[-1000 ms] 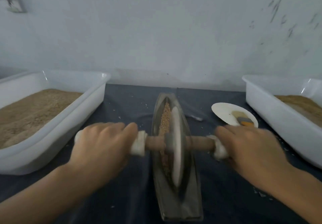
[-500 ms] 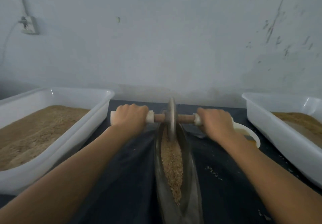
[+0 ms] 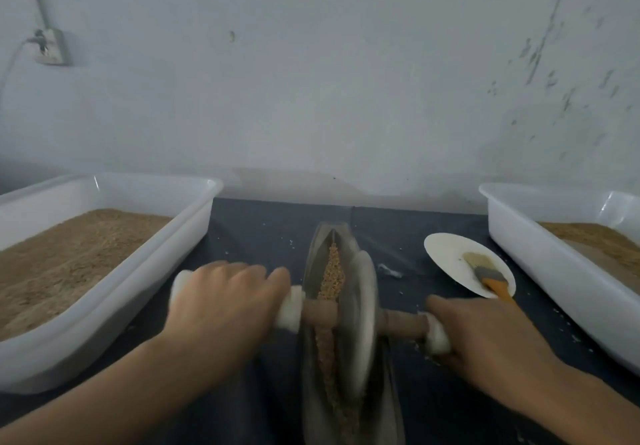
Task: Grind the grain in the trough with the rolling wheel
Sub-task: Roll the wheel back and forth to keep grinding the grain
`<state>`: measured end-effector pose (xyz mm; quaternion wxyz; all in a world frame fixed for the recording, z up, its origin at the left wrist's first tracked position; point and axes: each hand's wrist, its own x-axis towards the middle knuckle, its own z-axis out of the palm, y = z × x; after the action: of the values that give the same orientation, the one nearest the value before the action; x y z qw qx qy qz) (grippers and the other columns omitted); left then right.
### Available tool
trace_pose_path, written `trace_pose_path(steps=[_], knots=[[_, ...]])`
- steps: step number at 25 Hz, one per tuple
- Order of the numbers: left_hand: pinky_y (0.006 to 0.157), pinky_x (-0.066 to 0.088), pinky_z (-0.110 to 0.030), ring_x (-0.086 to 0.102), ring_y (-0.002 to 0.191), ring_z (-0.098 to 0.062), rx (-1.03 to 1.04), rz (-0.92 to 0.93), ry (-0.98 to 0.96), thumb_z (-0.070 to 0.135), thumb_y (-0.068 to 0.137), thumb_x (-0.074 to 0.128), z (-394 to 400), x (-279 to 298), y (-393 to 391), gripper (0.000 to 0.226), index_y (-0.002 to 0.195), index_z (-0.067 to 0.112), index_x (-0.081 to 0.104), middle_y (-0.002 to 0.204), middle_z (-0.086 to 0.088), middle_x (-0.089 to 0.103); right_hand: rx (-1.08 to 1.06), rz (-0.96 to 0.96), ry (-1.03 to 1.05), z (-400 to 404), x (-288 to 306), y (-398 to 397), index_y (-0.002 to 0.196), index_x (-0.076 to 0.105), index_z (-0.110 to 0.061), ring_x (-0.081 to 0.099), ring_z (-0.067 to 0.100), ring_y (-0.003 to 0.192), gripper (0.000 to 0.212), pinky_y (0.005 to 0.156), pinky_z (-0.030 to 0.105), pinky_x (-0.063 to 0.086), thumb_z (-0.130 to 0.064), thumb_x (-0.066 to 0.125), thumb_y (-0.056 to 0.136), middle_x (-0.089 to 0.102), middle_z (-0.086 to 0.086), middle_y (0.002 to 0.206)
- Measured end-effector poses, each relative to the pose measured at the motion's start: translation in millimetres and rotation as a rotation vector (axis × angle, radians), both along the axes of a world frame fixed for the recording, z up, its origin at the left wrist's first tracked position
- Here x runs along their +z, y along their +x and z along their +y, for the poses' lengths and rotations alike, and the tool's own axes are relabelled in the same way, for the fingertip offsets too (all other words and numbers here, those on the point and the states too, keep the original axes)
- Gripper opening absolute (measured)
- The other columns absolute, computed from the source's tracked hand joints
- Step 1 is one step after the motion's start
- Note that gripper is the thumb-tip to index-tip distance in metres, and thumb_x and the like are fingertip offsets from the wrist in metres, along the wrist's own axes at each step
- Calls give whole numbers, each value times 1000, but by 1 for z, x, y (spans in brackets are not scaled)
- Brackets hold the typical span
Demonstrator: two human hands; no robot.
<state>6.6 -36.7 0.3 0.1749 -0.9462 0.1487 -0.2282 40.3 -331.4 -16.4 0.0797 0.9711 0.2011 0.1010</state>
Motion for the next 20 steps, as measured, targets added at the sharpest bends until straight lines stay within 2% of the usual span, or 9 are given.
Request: trace_pose_path(steps=[3,7,10,12,13,15,16,17,20], knots=[[58,30,-29,61,76,-14,181,-64,-88,39,81,61,-2,-3,73,30,83,31,32,84,9,61,-56,-170,87,20,0,65,92,42,-33,59,14,78,20,67,33,47,-40,60,84,60,-7,88],[63,33,-32,61,83,-21,166,9,-146,35,85,55,2,15,113,16,88,30,41,94,4,63,-113,-209,38,40,17,115,105,47,-23,62,27,90,25,66,35,40,-37,59,87,64,0,100],[64,33,-31,56,77,-16,120,59,-198,38,85,58,2,7,77,19,93,29,43,89,9,58,-59,-87,76,23,7,74,93,43,-33,60,19,81,15,66,34,43,-36,56,86,61,-5,87],[58,28,-26,48,66,-7,35,61,-183,45,75,67,5,-8,28,33,87,38,37,76,14,49,56,-65,88,5,0,30,79,36,-36,56,8,67,26,54,28,38,-40,62,76,49,-12,67],[52,21,-22,45,59,-5,-50,27,-161,48,61,75,7,-10,4,45,82,39,36,68,16,45,144,-143,66,1,2,9,75,33,-36,54,5,56,40,45,24,28,-43,71,62,43,-14,59],[52,4,-14,44,43,-3,-179,-43,-186,49,31,80,15,-10,-25,60,71,39,37,53,18,38,268,-286,103,-4,10,-21,71,29,-34,45,7,37,68,41,17,8,-39,82,29,37,-14,47],[53,1,-13,43,40,-2,-164,-31,-188,49,28,79,16,-8,-26,64,70,39,32,51,18,33,232,-282,107,-2,13,-24,70,30,-34,43,8,33,71,42,17,5,-37,83,22,39,-13,45],[50,2,-16,41,41,0,-106,22,-167,51,35,78,16,-7,-22,65,73,40,26,53,18,29,205,-274,45,0,13,-22,69,31,-34,44,9,36,68,41,18,7,-38,83,26,42,-12,47],[52,25,-25,45,58,-2,119,69,-166,48,77,63,7,-14,33,37,79,39,27,68,16,47,54,-187,-91,17,12,26,82,31,-36,52,12,63,38,51,30,31,-35,68,74,52,-9,73]])
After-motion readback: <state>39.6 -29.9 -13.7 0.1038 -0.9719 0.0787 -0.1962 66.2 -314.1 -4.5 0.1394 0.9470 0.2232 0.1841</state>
